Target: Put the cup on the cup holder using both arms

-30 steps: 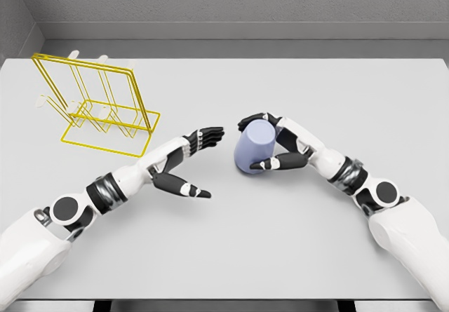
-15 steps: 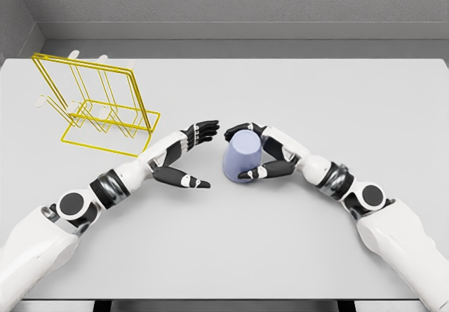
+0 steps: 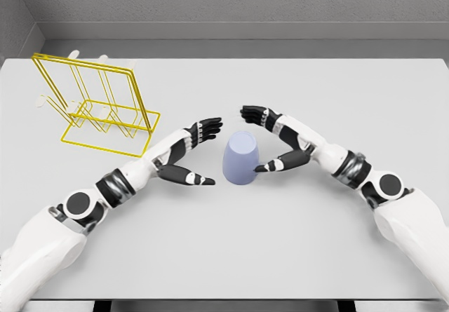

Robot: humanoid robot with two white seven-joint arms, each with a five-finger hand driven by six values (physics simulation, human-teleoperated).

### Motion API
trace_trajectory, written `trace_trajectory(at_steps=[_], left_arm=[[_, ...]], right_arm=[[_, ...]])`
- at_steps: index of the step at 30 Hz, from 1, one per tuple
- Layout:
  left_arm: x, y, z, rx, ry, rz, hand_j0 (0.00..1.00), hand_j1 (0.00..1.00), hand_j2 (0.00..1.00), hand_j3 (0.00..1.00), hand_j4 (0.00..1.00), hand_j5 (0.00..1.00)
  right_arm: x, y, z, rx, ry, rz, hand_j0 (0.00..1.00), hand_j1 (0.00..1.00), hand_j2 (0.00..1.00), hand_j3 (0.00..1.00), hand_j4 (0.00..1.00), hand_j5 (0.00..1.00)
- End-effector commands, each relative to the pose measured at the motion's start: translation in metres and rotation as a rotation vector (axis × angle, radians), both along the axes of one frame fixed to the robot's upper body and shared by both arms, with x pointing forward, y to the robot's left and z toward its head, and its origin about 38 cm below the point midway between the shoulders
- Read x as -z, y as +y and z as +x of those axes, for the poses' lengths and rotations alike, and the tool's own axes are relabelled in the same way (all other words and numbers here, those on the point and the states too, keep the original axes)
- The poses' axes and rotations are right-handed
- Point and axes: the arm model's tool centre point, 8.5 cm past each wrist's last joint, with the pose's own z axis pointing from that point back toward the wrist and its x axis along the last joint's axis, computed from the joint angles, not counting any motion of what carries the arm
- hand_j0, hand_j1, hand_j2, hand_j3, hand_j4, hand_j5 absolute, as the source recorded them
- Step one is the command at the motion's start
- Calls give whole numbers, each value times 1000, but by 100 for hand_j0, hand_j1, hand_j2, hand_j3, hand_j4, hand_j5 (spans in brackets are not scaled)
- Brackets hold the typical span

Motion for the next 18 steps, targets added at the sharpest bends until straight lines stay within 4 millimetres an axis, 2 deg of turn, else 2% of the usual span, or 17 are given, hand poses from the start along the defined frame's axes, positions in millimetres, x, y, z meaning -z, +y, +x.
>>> trace_trajectory(at_steps=[1, 5, 6, 8, 9, 10, 12, 13, 14, 15, 17, 18], left_arm=[[0, -4, 0, 2, 3, -14, 100, 100, 100, 100, 100, 100], [6, -12, 2, -4, 20, -28, 100, 100, 100, 100, 100, 100], [10, -13, 3, -9, 28, -28, 100, 100, 100, 100, 100, 100], [12, -12, 7, -16, 33, -24, 100, 100, 100, 100, 100, 100], [12, -13, 9, -18, 36, -24, 100, 100, 100, 100, 100, 100], [14, -12, 9, -22, 40, -21, 100, 100, 100, 100, 100, 100], [18, -15, 10, -28, 51, -25, 100, 100, 100, 100, 100, 100], [18, -15, 10, -27, 52, -25, 100, 100, 100, 100, 100, 100], [19, -16, 9, -27, 53, -26, 100, 100, 100, 100, 100, 100], [19, -16, 9, -27, 53, -26, 100, 100, 100, 100, 100, 100], [18, -17, 9, -22, 52, -28, 100, 100, 100, 100, 100, 100], [18, -23, 9, -16, 52, -39, 100, 100, 100, 100, 100, 100]], right_arm=[[-5, -33, 1, 41, -5, -48, 100, 100, 100, 100, 100, 100], [-21, -73, 5, 105, -34, -92, 100, 100, 100, 100, 100, 100], [-34, -83, 12, 116, -60, -111, 100, 100, 100, 100, 100, 100], [-52, -88, 21, 123, -97, -121, 100, 100, 100, 100, 100, 100], [-61, -99, 22, 134, -112, -142, 100, 100, 100, 100, 100, 100], [-60, -112, 20, 147, -105, -170, 100, 100, 100, 100, 100, 100], [-56, -114, 15, 139, -93, -187, 100, 100, 100, 100, 100, 100], [-65, -116, 19, 145, -113, -183, 100, 100, 100, 100, 100, 100], [-82, -111, 27, 138, -156, -178, 100, 100, 100, 100, 100, 100], [-81, -112, 27, 133, -157, -199, 100, 100, 100, 100, 100, 100], [-92, -106, 37, 73, -266, -455, 100, 100, 100, 100, 100, 100], [-95, -110, 39, 72, -295, -526, 100, 100, 100, 100, 100, 100]])
